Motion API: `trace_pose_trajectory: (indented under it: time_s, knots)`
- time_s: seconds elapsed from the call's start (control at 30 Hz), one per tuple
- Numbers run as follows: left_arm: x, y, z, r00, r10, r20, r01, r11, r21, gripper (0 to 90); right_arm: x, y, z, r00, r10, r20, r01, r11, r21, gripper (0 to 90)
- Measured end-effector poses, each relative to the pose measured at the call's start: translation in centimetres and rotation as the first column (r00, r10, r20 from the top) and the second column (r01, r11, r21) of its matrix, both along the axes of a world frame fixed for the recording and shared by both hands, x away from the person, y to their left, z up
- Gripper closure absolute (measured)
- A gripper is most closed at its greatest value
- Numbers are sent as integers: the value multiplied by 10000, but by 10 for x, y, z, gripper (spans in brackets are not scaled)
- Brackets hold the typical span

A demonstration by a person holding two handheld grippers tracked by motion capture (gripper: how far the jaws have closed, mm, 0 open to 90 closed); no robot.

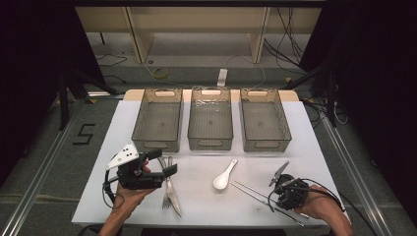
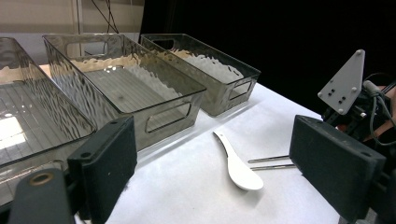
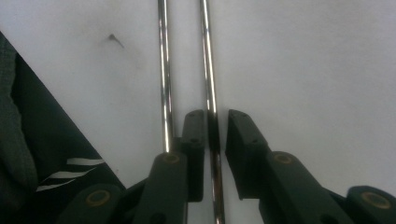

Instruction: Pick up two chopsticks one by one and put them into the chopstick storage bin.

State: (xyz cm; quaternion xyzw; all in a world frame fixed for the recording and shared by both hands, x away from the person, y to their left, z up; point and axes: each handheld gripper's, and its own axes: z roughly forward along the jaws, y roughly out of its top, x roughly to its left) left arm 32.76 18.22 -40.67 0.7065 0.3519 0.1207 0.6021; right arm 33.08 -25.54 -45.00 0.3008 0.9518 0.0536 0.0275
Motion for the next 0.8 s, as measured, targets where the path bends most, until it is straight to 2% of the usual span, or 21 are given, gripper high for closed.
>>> trace_pose_trajectory:
  time_s: [0.1,0.27,0.37,0.53,0.57,0.7,0.77,0.8]
  knots:
    - [0,0,0,10000,4,1,-4,10000,0,143,1,0,-1,10000,-42,-90,42,10000,-23,826]
    - [0,0,0,10000,-8,-1,8,10000,7,142,1,3,-1,9999,38,-108,-40,9999,-131,837]
    - [0,0,0,10000,-4,22,4,10000,-1,143,2,3,-1,9991,409,-126,-412,9989,-230,856]
    - [0,0,0,10000,-12,7,12,10000,25,142,1,4,-1,9974,718,-72,-720,9970,-301,858]
    - [0,0,0,10000,-8,20,8,10000,41,142,1,3,0,9960,890,-28,-891,9953,-374,859]
    - [1,0,0,10000,-17,-1,17,10000,59,142,1,0,6,9954,909,285,-900,9954,-343,861]
    - [1,-1,0,10000,-40,-63,40,9999,120,142,2,-2,12,9947,896,497,-895,9960,-47,861]
    - [2,-2,0,9999,-53,-85,54,9999,144,143,4,-3,19,9928,912,774,-924,9956,130,861]
